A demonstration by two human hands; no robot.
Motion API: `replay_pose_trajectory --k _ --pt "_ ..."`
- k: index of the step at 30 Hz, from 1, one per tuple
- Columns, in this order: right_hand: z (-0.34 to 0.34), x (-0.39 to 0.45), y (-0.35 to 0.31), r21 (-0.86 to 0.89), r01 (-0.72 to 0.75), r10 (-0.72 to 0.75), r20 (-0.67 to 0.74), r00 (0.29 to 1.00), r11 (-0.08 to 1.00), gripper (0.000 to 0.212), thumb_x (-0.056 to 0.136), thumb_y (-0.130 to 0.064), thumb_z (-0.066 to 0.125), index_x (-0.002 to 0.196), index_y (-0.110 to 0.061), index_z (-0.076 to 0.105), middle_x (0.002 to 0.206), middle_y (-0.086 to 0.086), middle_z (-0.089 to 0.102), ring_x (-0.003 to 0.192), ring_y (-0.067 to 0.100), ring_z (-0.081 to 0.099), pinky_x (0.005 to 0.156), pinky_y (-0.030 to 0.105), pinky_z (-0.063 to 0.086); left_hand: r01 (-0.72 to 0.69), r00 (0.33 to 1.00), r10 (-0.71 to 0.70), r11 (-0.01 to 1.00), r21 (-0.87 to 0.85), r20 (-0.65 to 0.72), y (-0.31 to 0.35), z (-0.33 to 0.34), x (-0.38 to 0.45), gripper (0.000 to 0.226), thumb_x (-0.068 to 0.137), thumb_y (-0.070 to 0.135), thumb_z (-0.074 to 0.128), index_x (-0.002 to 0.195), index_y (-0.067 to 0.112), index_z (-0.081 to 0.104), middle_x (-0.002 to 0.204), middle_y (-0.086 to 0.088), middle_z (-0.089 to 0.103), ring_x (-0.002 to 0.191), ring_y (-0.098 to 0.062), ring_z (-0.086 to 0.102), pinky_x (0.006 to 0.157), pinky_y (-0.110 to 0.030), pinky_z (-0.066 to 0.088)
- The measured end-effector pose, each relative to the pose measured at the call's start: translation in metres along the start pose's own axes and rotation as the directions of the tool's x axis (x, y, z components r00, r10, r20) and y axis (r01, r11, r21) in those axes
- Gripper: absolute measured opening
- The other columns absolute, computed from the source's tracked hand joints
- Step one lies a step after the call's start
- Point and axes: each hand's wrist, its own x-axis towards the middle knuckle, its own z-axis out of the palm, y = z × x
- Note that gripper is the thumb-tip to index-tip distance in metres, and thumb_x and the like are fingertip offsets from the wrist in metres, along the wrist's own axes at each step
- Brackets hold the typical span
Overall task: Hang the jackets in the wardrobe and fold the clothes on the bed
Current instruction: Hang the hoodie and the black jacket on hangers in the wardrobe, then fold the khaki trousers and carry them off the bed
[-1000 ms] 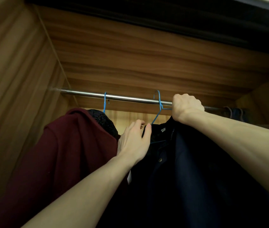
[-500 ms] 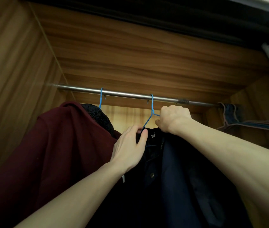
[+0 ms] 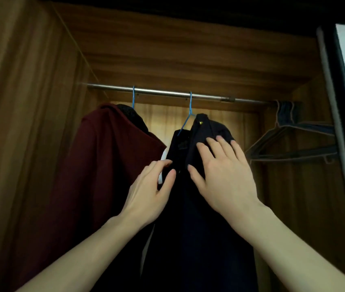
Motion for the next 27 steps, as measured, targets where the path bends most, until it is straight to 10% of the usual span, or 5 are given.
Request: replay_pose_trajectory --k 11,27 --pt "-0.007 -0.214 -0.017 0.340 -0.174 0.166 0.052 0.985 0.924 0.056 0.102 -0.045 0.052 0.149 -0.014 0.054 0.156 0.005 0.050 0.152 0.021 0.037 0.127 0.044 0.025 0.041 0.994 -0.053 0.991 0.124 0.099 0.020 -0.023 -0.215 0.047 0.107 0.044 0.043 0.151 0.029 0.048 0.150 0.020 0.049 0.143 0.000 0.042 0.117 -0.026 0.035" --pt "-0.084 -0.388 -0.049 0.097 -0.445 0.410 0.252 0.876 0.890 0.063 0.101 -0.051 0.054 0.153 -0.015 0.049 0.162 -0.002 0.042 0.156 0.013 0.028 0.126 0.049 0.026 -0.028 0.937 0.079 0.988 -0.153 0.340 0.029 0.001 -0.336 0.052 0.103 0.042 0.046 0.147 0.015 0.054 0.150 0.004 0.055 0.141 -0.014 0.048 0.118 -0.024 0.030"
